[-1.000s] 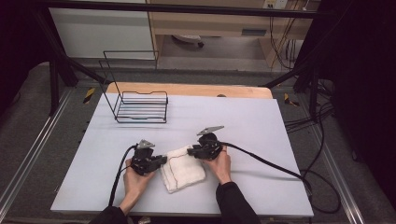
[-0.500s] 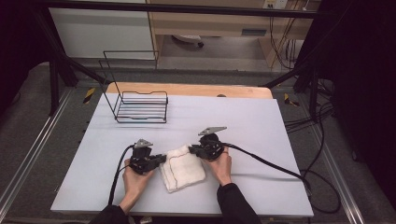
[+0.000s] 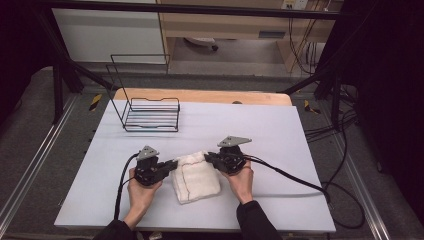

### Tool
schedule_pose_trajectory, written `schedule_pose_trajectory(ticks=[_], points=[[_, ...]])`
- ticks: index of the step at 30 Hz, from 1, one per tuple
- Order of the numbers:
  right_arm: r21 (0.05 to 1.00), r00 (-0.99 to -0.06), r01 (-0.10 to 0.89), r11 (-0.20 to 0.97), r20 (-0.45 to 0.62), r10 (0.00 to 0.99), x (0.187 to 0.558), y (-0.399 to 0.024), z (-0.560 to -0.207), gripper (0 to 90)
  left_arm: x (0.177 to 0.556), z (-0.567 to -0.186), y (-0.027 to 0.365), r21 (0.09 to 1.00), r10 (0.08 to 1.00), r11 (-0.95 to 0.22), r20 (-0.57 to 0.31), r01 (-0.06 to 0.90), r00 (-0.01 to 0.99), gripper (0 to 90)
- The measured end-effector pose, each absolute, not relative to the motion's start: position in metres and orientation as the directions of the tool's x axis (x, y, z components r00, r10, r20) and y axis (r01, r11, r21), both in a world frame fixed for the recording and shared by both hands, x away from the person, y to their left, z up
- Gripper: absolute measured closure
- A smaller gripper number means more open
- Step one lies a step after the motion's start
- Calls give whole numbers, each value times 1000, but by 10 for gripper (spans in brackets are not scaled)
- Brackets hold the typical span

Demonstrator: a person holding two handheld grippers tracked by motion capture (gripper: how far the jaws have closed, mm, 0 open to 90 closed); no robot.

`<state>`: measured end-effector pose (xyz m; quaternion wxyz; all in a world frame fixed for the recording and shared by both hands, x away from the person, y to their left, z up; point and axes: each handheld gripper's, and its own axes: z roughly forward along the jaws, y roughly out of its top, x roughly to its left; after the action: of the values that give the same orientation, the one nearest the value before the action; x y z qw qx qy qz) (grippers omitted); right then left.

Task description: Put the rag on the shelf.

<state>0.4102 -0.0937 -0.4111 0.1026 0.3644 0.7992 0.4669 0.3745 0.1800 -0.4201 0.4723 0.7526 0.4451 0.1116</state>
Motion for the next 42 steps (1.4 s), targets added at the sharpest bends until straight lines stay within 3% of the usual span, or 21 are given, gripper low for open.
schedule_pose_trajectory(ticks=[42], points=[[946, -712, 294, 138, 121, 692, 381, -108, -370, 833, 364, -371, 182, 915, 751, -116, -173, 385, 638, 835]])
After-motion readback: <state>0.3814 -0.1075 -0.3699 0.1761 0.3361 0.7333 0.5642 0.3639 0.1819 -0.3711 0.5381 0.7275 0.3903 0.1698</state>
